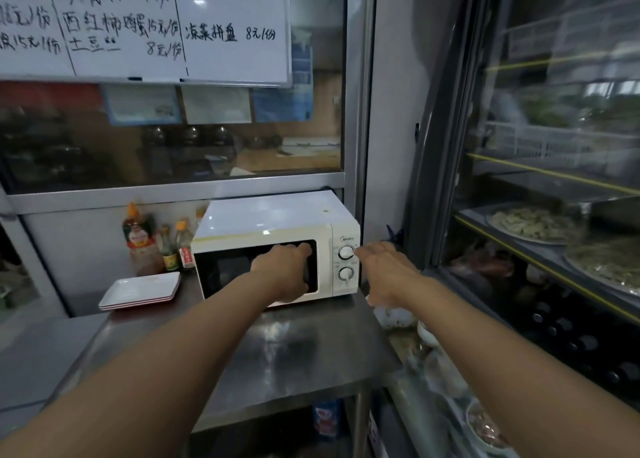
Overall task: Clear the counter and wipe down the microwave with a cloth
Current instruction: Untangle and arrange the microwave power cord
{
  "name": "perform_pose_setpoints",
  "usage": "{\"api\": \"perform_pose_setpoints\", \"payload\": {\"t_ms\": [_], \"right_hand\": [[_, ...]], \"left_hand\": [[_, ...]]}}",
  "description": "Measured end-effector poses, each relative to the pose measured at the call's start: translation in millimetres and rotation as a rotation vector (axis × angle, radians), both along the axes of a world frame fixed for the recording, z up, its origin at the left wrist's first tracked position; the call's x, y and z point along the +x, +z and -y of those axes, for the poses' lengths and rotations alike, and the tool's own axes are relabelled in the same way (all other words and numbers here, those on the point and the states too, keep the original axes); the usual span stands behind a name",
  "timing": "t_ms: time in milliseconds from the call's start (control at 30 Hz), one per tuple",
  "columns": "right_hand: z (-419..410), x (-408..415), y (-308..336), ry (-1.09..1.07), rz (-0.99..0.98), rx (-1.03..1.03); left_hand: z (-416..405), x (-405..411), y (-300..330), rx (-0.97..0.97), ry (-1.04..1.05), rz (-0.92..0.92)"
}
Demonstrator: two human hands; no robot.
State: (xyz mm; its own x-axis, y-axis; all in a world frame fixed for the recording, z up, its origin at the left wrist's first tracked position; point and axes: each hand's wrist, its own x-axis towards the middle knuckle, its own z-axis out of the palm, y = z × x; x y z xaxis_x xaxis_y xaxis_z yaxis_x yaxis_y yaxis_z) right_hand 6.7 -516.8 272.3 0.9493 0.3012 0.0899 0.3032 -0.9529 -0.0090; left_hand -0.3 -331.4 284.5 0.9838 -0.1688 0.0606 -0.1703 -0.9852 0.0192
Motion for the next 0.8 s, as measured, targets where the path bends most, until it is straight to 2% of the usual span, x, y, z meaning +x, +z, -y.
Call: {"api": "perform_pose_setpoints", "payload": {"t_ms": [300, 467, 800], "right_hand": [[27.6, 101.5, 11.3, 0.028, -0.011, -0.015], [49.0, 168.2, 15.4, 0.054, 0.001, 0.054], [71.9, 262.8, -5.8, 0.046, -0.031, 0.024]], "left_hand": [[23.9, 97.0, 14.8, -0.002, 0.041, 0.024], [44.6, 159.9, 16.9, -0.002, 0.071, 0.028], [68.2, 263.5, 16.1, -0.009, 0.030, 0.033]]}}
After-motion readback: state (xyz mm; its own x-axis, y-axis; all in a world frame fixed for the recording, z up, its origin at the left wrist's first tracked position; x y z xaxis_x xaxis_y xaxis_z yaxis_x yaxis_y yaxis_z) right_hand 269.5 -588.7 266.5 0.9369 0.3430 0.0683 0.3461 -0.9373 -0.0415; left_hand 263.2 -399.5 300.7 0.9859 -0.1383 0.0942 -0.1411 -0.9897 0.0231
